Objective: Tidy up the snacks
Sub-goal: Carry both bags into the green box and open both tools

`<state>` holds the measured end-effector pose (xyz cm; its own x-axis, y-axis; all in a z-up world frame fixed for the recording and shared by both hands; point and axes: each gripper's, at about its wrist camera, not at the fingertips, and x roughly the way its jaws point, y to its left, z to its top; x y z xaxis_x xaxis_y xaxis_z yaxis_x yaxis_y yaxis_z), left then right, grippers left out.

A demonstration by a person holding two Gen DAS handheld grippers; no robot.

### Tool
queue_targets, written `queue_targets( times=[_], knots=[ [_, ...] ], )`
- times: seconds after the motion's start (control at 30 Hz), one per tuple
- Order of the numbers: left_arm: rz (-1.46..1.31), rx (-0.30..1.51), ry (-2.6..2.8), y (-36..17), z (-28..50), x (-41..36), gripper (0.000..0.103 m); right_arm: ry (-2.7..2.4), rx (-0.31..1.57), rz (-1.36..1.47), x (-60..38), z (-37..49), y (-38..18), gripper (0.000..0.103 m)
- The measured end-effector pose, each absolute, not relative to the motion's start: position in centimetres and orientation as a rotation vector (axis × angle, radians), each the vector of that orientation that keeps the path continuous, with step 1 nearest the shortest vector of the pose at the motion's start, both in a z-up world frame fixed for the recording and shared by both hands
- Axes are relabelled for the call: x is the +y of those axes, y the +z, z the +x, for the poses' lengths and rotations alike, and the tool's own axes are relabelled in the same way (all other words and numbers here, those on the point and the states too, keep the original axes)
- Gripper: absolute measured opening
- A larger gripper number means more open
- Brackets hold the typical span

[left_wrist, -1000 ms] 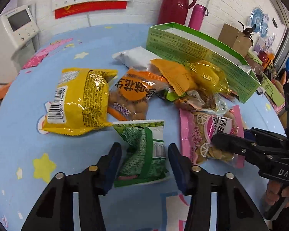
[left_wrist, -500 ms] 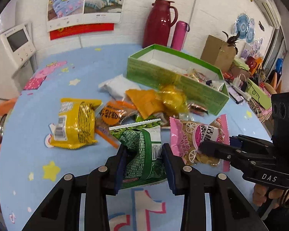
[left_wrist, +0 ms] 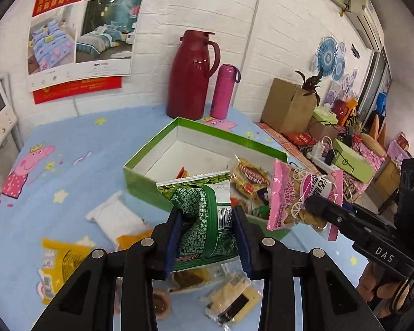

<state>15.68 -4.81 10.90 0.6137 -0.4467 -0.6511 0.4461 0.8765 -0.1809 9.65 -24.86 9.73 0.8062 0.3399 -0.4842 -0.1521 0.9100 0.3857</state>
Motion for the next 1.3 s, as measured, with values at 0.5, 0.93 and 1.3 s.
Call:
queue_targets(
  times=[0.5, 0.93, 1.3],
  knots=[
    [0.008, 0.805, -0.476, 7.7, 26.5, -10.7, 0.041, 0.240, 0.651, 0.374, -28.1, 20.7, 4.8, 0.037],
    [-0.048, 0.824, -0.391, 7.0, 25.1, -7.2, 0.090, 0.204, 0.645, 0.329, -28.0, 17.9, 5.9, 0.082],
    [-0.090, 0.812, -0.453, 10.5, 15.7, -2.3, 0.090, 0.295, 0.550, 0.297, -25.6, 8.4, 10.9, 0.086]
  ],
)
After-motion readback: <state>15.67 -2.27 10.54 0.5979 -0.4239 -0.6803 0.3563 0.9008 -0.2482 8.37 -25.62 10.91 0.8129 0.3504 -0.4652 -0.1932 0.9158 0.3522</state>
